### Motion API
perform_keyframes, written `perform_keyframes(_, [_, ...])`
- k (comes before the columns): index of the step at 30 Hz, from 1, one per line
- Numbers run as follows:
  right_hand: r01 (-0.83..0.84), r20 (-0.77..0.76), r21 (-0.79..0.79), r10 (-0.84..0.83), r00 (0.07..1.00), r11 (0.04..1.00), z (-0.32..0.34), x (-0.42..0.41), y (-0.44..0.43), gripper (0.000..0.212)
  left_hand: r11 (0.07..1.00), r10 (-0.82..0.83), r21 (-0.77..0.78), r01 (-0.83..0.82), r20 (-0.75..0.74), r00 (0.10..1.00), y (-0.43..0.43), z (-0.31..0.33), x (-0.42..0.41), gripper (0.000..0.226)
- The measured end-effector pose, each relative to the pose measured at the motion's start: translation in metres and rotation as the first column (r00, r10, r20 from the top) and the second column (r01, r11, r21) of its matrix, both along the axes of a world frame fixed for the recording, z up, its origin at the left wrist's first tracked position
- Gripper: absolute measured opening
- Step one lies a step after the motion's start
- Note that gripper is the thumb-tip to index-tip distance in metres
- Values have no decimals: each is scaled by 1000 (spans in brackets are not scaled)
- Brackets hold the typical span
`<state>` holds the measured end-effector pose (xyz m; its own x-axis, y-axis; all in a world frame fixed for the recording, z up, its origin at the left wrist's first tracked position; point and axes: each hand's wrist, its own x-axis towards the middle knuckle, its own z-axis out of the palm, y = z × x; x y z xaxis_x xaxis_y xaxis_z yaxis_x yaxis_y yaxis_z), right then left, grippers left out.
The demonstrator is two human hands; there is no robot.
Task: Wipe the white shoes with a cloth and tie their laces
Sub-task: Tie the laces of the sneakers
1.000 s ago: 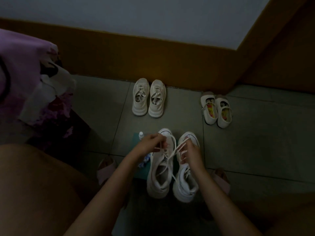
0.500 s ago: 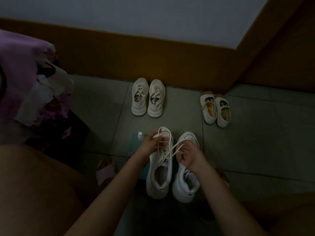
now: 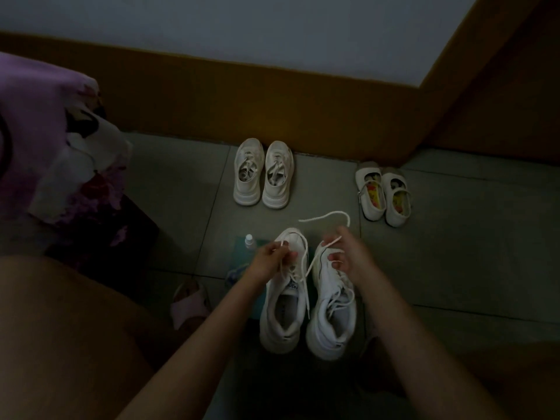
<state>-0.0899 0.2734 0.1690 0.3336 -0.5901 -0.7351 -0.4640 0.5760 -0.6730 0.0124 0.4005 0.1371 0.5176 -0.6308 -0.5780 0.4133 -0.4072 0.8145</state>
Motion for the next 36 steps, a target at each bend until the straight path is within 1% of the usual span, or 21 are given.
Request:
perform_keyframes(2, [-70, -45, 21, 71, 996, 997, -10, -5, 11, 22, 997, -61, 40, 59, 33, 998, 5, -6, -3, 29])
perform_keyframes(3, [-87, -33, 41, 89, 996, 995, -13, -8, 17, 17, 997, -64, 52, 62, 42, 997, 7, -8, -4, 32])
perform_keyframes(4, [-99, -11, 61, 100, 995, 993, -15, -10, 23, 14, 997, -56, 47, 54, 49, 997, 10, -10, -5, 33])
perform_keyframes(6, [-111, 33, 97, 108, 994, 989, -16, -14, 31, 10, 1000, -23, 16, 23, 32, 999, 11, -10, -5, 26])
perform_keyframes(8, [-72, 97, 147, 58, 994, 987, -17, -14, 36, 11, 998, 38, -50, -41, -46, 998, 9, -9, -3, 22])
perform_keyframes(10, [-20, 149, 189, -9, 989, 982, -18, -14, 36, 17, 986, 105, -114, -123, -153, 983, 4, -4, 0, 20])
perform_keyframes(13, [-11, 159, 202, -21, 987, 979, -17, -15, 35, 21, 964, 151, -177, -200, -256, 955, -8, 11, 7, 18])
perform_keyframes(15, [-23, 154, 205, -9, 988, 978, -17, -16, 36, 23, 945, 151, -237, -228, -301, 941, -17, 25, 13, 23])
perform_keyframes(16, [-28, 155, 210, -5, 988, 977, -18, -17, 37, 23, 938, 141, -268, -221, -289, 947, -21, 31, 17, 26])
perform_keyframes(18, [-34, 166, 219, -3, 986, 975, -18, -18, 40, 23, 934, 118, -307, -181, -211, 970, -32, 40, 24, 32])
perform_keyframes(20, [-27, 172, 222, -12, 985, 975, -19, -18, 43, 19, 937, 108, -317, -144, -128, 986, -40, 45, 28, 31])
perform_keyframes(22, [-29, 170, 214, -8, 985, 976, -22, -19, 46, 17, 959, 55, -275, -67, -53, 997, -44, 44, 30, 28])
perform_keyframes(24, [-74, 177, 180, 42, 983, 981, -23, -21, 48, 17, 984, -38, -175, 37, -2, 999, -43, 37, 26, 29])
perform_keyframes(26, [-139, 198, 128, 112, 974, 982, -24, -23, 50, 15, 993, -109, -49, 109, 7, 994, -37, 26, 19, 38])
perform_keyframes(28, [-200, 206, 59, 185, 961, 978, -24, -25, 51, 11, 989, -143, 45, 141, 45, 989, -27, 14, 13, 54])
perform_keyframes(29, [-226, 197, 27, 216, 956, 974, -25, -25, 51, 10, 987, -149, 71, 144, 67, 987, -23, 8, 12, 65])
perform_keyframes(31, [-268, 161, -25, 269, 950, 963, -26, -24, 51, 11, 986, -146, 84, 141, 62, 987, -14, 0, 9, 82])
perform_keyframes(33, [-296, 115, -88, 305, 945, 951, -26, -22, 51, 15, 986, -155, 80, 149, 74, 985, -6, -1, 7, 93])
perform_keyframes(36, [-235, 123, -134, 252, 960, 963, -25, -20, 48, 20, 965, -252, 116, 236, 146, 957, 0, -6, 9, 102])
